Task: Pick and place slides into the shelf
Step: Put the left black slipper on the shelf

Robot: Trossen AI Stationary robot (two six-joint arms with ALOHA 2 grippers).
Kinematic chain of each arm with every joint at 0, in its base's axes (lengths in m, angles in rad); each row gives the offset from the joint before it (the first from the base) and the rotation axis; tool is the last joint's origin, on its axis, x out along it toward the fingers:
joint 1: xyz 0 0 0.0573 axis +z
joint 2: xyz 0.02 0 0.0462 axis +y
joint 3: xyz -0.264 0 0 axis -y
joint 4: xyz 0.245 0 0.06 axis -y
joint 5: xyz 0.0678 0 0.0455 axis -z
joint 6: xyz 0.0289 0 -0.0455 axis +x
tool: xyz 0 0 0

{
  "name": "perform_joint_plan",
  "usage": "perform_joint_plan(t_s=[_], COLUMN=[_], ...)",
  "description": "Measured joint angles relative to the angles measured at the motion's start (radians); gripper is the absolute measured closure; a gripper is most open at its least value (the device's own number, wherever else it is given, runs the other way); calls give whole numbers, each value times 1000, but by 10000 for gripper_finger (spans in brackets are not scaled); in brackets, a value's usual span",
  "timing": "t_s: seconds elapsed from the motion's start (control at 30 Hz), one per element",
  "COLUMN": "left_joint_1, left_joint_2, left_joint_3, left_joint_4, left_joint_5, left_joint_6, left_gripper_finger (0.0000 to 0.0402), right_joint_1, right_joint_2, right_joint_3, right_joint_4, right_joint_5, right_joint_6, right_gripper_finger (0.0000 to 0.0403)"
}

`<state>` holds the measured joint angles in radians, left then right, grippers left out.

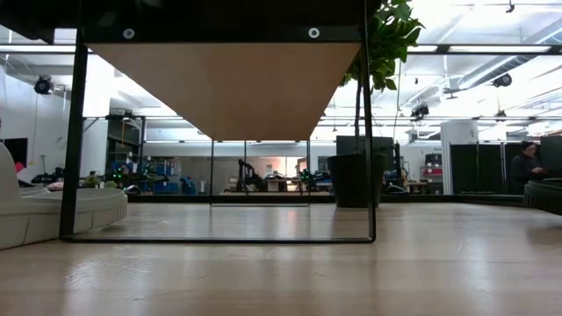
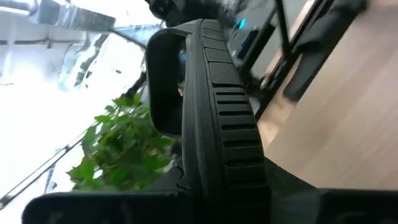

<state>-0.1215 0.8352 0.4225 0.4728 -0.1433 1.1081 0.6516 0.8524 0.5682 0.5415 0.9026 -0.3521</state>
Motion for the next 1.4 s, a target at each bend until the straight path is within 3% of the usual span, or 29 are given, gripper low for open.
perform_joint_plan(t_s=[0.17,0.3,0.43,0.87,1.23,1.4], left_joint_1=[-5,-6,-5,-18,-20,-27], left_joint_2=[5,19,22,33,33,34], left_joint_3=[-1,1,-2,-4,-4,-4], left_joint_4=[-6,-6,-6,-3,17,17], left_joint_5=[-4,-12,-28,-55,-53,-53], left_joint_6=[175,190,209,226,243,244], left_gripper_finger=[358,358,358,358,358,358], right_joint_1=[-5,-4,-6,-44,-90,-101], right_joint_2=[-1,12,31,53,190,211], right_joint_3=[0,0,-3,-10,-11,-11], right_joint_4=[96,82,4,-327,-317,-258], right_joint_5=[17,65,94,93,93,97], right_joint_6=[235,461,732,1325,1576,1577], right_gripper_finger=[209,214,216,218,221,221])
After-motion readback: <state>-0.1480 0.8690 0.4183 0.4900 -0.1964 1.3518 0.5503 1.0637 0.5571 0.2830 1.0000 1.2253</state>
